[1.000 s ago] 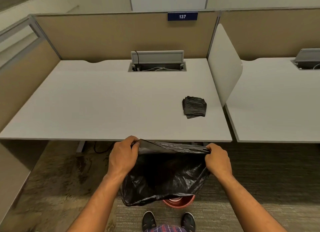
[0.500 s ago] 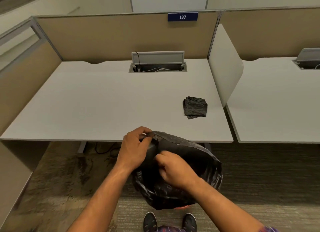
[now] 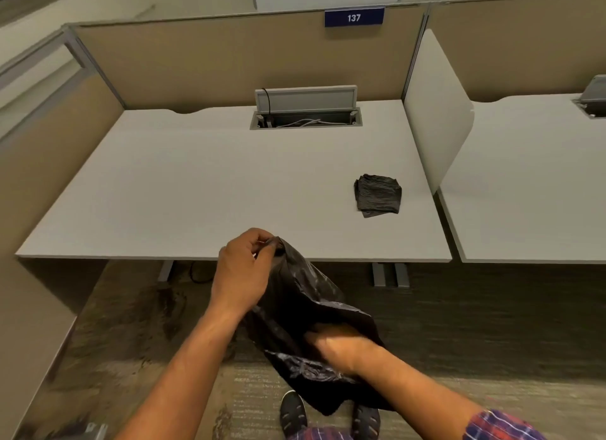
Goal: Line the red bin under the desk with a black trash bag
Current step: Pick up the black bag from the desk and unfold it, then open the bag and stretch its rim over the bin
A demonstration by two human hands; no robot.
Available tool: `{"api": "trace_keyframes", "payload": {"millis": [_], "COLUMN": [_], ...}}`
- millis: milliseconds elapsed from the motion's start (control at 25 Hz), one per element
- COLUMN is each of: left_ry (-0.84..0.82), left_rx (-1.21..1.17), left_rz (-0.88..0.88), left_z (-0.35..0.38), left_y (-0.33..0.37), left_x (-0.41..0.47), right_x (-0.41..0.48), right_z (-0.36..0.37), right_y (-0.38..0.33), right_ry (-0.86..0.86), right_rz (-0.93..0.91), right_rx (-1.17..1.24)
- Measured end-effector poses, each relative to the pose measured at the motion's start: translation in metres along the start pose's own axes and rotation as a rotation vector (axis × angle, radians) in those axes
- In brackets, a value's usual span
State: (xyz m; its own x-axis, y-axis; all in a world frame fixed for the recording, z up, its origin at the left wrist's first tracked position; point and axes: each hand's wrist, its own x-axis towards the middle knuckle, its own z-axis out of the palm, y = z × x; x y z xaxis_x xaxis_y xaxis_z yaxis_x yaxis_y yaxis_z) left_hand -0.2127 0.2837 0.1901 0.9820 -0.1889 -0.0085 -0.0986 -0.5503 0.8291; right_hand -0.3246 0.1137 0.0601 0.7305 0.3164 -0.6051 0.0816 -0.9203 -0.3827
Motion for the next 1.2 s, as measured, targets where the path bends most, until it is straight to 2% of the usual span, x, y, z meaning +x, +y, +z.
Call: {"api": "trace_keyframes", "payload": {"millis": [40,120,160,200,240,320,400,440,560,760,920,1040,1200], "left_ry": [-0.024,-0.061,-0.084,-0.114,-0.141,-0.164,-0.157,-0.157,-0.175,-0.308,-0.387,-0.367,-0.327], "left_rx": [0.023,0.048,0.044,0.031,0.009,-0.048,-0.057,-0.023,0.192,0.446,0.463,0.461,0.476], "left_rz": [0.020,0.043,0.043,0.036,0.027,-0.002,-0.029,-0.022,0.126,0.332,0.397,0.444,0.457], "left_z": [0.006,0.017,0.021,0.025,0.029,0.037,0.045,0.047,0.055,0.093,0.141,0.176,0.218], "left_y": [-0.004,-0.013,-0.017,-0.022,-0.026,-0.035,-0.049,-0.056,-0.085,-0.143,-0.180,-0.198,-0.225], "left_x": [-0.004,-0.011,-0.013,-0.016,-0.017,-0.017,-0.011,-0.009,-0.003,-0.012,-0.023,-0.024,-0.024], "right_x": [-0.013,-0.040,-0.051,-0.054,-0.055,-0.040,-0.025,-0.020,-0.015,-0.005,0.013,0.030,0.061], "right_z": [-0.004,0.007,0.014,0.022,0.026,0.031,0.032,0.033,0.046,0.071,0.096,0.114,0.154], "right_y": [-0.006,-0.010,-0.008,-0.001,0.009,0.030,0.046,0.054,0.079,0.117,0.150,0.169,0.202], "right_ry": [0.211,0.781,1.000,1.053,0.967,0.638,0.416,0.406,0.574,0.843,1.046,1.115,1.151], "right_rz": [-0.067,-0.109,-0.010,0.191,0.372,0.586,0.673,0.673,0.719,0.908,1.000,1.073,1.078], "right_rx": [0.033,-0.001,-0.018,0.013,0.061,0.243,0.525,0.662,0.900,1.063,1.211,1.312,1.347]}}
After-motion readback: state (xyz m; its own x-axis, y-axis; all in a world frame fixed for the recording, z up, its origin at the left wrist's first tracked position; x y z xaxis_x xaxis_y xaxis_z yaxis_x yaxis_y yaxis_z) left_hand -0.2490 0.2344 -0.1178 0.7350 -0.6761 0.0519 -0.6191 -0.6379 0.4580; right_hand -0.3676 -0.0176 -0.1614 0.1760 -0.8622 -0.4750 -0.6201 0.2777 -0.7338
